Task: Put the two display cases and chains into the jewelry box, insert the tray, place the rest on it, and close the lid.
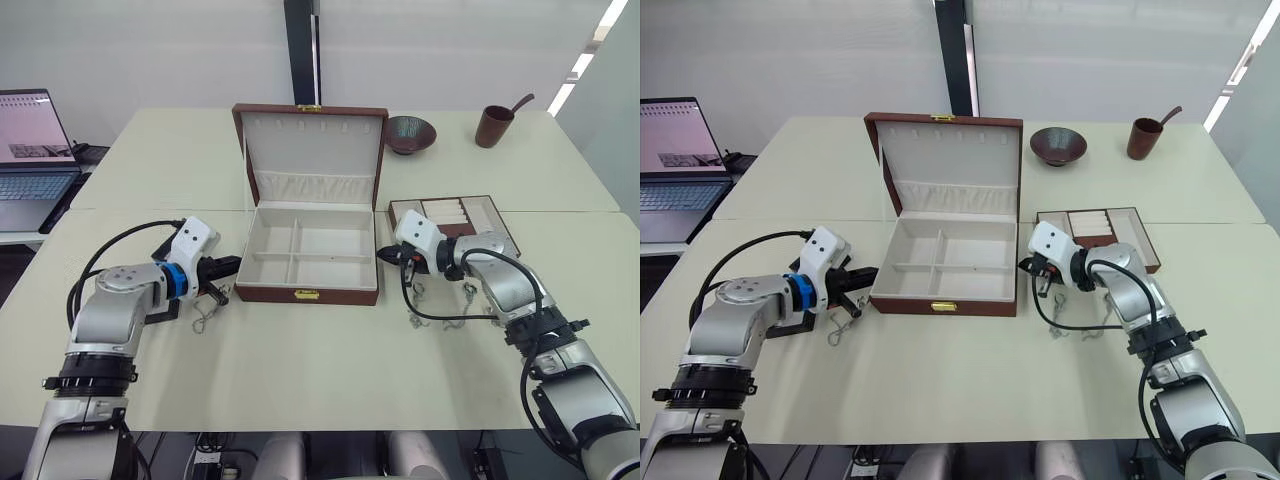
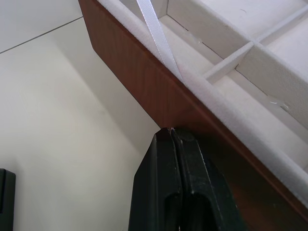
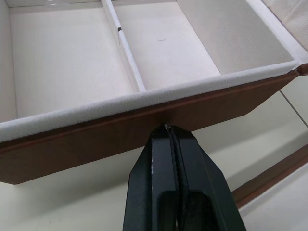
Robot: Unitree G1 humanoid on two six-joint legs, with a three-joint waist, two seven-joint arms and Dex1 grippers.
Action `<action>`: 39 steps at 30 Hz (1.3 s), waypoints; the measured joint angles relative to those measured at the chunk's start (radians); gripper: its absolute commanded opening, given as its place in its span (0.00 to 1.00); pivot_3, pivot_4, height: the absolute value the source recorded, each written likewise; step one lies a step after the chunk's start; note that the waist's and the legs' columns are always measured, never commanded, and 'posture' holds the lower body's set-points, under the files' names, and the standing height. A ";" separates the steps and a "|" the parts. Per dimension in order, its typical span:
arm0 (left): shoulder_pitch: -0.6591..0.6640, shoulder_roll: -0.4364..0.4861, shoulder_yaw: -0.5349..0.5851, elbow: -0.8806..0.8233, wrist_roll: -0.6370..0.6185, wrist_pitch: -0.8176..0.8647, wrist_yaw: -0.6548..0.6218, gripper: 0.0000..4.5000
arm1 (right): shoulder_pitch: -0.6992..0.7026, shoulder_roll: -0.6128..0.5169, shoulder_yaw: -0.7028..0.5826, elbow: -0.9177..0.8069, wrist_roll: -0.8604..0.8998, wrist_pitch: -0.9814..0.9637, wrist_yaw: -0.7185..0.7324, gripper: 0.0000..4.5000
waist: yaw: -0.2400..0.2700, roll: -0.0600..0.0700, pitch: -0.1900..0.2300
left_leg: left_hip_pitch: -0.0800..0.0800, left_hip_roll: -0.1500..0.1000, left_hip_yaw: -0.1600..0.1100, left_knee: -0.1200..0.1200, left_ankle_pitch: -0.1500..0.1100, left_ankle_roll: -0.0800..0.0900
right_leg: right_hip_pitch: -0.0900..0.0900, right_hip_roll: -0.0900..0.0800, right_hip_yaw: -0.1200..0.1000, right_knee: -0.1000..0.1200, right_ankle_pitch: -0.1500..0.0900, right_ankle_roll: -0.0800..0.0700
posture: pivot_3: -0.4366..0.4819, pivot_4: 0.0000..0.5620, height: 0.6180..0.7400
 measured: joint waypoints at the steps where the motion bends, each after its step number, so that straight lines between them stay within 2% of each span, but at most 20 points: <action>1: 0.005 0.001 0.003 -0.004 -0.006 0.000 -0.002 0.00 | 0.000 -0.004 -0.001 -0.002 0.001 0.002 0.000 0.01 | 0.000 0.000 0.000 | 0.000 0.000 0.000 0.000 0.000 0.000 | 0.000 0.000 0.000 0.000 0.000 0.000 | 0.48 0.27 0.95; 7: 0.035 0.012 0.016 -0.030 -0.025 -0.007 0.002 0.00 | 0.000 -0.049 -0.018 -0.040 0.007 0.033 0.021 0.01 | 0.002 0.000 0.000 | 0.000 0.000 0.000 0.000 0.000 0.000 | 0.000 0.000 0.000 0.000 0.000 0.000 | 0.48 0.27 0.95; 10: 0.041 0.043 0.064 -0.018 -0.038 -0.038 0.005 0.00 | 0.002 -0.079 -0.034 -0.072 0.034 0.048 0.041 0.01 | -0.001 0.000 0.000 | 0.000 0.001 0.000 0.000 0.000 0.000 | 0.000 0.000 0.000 0.000 0.000 0.000 | 0.48 0.27 0.95; 13: 0.089 0.112 0.183 -0.019 -0.088 -0.065 -0.023 0.00 | 0.031 -0.156 -0.091 -0.137 0.071 0.036 0.066 0.01 | -0.001 0.000 0.000 | 0.000 0.001 0.000 -0.001 -0.001 -0.001 | -0.001 0.000 -0.001 0.000 0.000 0.000 | 0.48 0.27 0.95; 18: 0.234 0.200 0.401 -0.026 -0.188 -0.040 -0.070 0.00 | 0.179 -0.302 -0.225 -0.248 0.163 0.021 0.135 0.01 | 0.003 0.000 0.000 | 0.000 0.002 0.000 -0.001 -0.001 -0.001 | 0.001 0.000 -0.001 -0.002 0.000 0.000 | 0.48 0.27 0.95; 22: 0.389 0.215 0.559 -0.019 -0.211 -0.059 -0.080 0.00 | 0.314 -0.439 -0.361 -0.276 0.212 0.014 0.179 0.01 | 0.005 0.000 0.001 | 0.000 0.002 0.001 -0.001 -0.001 -0.001 | 0.001 0.000 0.000 -0.003 0.000 0.000 | 0.48 0.27 0.95; 25: 0.508 0.212 0.654 -0.015 -0.219 -0.066 -0.084 0.00 | 0.394 -0.499 -0.475 -0.260 0.246 0.011 0.198 0.01 | 0.002 0.000 0.001 | 0.002 0.004 0.002 -0.002 -0.001 -0.001 | 0.002 0.001 0.000 -0.003 0.000 0.000 | 0.48 0.27 0.95; 28: 0.621 0.208 0.711 -0.006 -0.222 -0.076 -0.100 0.11 | 0.485 -0.542 -0.553 -0.254 0.278 -0.003 0.231 0.00 | 0.002 0.000 0.001 | 0.003 0.004 0.002 -0.002 -0.001 -0.001 | 0.002 0.001 0.000 -0.003 -0.001 -0.001 | 0.48 0.27 0.95; 33: 0.761 0.157 0.766 0.028 -0.221 -0.114 -0.104 0.44 | 0.702 -0.604 -0.672 -0.172 0.262 -0.075 0.276 0.24 | 0.007 -0.001 0.000 | 0.002 0.004 0.003 -0.002 -0.002 -0.001 | 0.003 0.001 0.000 -0.005 -0.001 -0.001 | 0.48 0.27 0.95; 39: 0.816 0.151 0.766 0.005 -0.222 -0.135 -0.107 0.86 | 0.836 -0.632 -0.754 -0.126 0.243 -0.133 0.299 0.60 | 0.007 -0.001 0.000 | 0.004 0.004 0.003 -0.002 -0.002 -0.001 | 0.005 0.001 0.000 -0.005 -0.001 -0.002 | 0.48 0.27 0.95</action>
